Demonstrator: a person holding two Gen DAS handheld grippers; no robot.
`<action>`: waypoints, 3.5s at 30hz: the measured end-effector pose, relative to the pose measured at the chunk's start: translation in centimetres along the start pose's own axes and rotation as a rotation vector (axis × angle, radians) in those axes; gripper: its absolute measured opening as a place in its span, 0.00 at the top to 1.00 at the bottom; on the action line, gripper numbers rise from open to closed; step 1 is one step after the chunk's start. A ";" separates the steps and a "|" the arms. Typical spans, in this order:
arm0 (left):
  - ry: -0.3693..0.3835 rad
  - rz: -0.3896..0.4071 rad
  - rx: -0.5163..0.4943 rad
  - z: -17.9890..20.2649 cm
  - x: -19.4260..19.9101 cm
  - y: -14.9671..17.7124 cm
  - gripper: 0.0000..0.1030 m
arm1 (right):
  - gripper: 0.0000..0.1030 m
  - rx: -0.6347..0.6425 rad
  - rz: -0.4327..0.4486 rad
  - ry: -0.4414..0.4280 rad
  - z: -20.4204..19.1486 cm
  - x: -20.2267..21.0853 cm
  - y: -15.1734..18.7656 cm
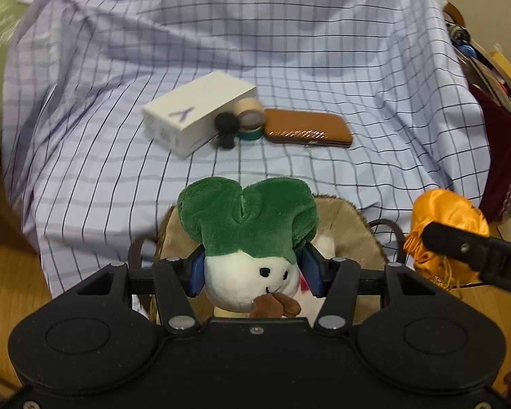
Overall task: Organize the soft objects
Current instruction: 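Carry the green plush and orange pouch with both grippers over the basket, then open the left gripper to drop the plush while the right releases the pouch, then move both grippers back toward the leather case and box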
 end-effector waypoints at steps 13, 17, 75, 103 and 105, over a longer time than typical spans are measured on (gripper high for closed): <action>-0.122 0.007 0.053 -1.7 -1.6 1.9 0.47 | 0.29 0.047 -0.062 -0.001 -2.1 -1.8 1.7; -0.139 -0.009 0.054 -1.6 -2.2 2.3 0.47 | 0.29 0.044 -0.071 0.005 -2.0 -2.1 2.0; -0.197 0.020 0.060 -1.7 -1.1 3.8 0.27 | 0.27 0.071 -0.083 0.052 -2.0 -3.1 2.7; -0.226 0.039 0.068 -2.4 -1.3 2.4 0.18 | 0.24 0.078 -0.109 0.084 -1.0 -5.3 1.9; -0.226 0.034 0.061 -2.3 -1.5 2.1 0.18 | 0.24 0.077 -0.112 0.089 -0.9 -5.7 1.6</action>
Point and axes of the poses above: each gripper's, at about its wrist camera, not at the fingertips, and x roughly against the way its jaws point, z to its right, y to its underside, the point moved 3 cm from there along -x, roughly the way its jaws point, and after that the axes turned 2 degrees about z, right-handed, at the moved point
